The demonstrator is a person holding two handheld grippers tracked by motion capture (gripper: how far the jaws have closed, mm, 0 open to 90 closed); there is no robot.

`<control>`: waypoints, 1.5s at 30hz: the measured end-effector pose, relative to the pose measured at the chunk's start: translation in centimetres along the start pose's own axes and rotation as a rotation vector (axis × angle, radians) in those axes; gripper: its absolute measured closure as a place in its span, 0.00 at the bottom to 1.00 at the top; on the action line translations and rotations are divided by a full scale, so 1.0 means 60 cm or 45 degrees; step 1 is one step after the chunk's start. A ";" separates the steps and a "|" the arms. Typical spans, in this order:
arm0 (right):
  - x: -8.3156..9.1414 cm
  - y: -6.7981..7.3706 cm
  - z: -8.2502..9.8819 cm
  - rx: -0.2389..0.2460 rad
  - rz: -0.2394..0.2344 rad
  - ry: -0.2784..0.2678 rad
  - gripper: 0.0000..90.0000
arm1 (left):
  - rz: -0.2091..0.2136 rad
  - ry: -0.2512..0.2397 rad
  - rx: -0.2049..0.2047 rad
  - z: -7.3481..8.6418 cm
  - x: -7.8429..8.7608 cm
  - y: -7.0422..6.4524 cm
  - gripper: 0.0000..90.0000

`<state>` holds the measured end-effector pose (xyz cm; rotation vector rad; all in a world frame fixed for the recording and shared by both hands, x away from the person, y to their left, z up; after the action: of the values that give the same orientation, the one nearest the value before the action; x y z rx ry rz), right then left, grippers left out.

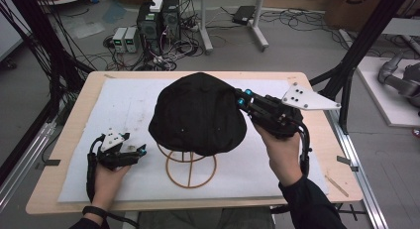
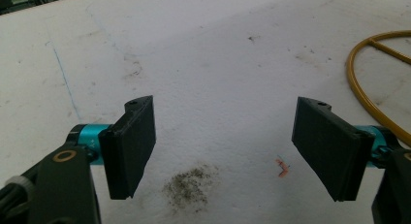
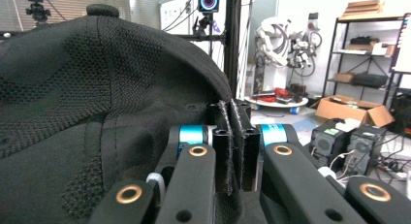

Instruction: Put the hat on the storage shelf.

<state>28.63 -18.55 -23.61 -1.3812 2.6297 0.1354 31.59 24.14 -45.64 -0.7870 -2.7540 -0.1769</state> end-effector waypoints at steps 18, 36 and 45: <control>-0.018 0.011 0.048 -0.009 -0.020 0.075 0.98 | 0.003 0.002 -0.016 0.000 -0.001 -0.002 0.27; 0.083 -0.095 0.120 -0.101 0.235 0.126 0.45 | 0.007 0.005 -0.016 0.000 0.000 -0.002 0.27; 0.178 -0.176 0.221 -0.107 0.482 0.282 0.35 | 0.002 0.008 -0.025 0.000 -0.001 -0.002 0.27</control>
<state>32.78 -31.11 -38.71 -0.9513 3.0804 0.1482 31.55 23.99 -45.65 -0.7926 -2.7495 -0.2066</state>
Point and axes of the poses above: each handheld gripper's, and its own axes: x roughly backward along the jaws, z roughly out of its underside, y roughly to its left, the point moved 1 cm from there along -x, roughly forward along the jaws, and after that the axes turned 11 degrees about -y, right-handed, at the moved point
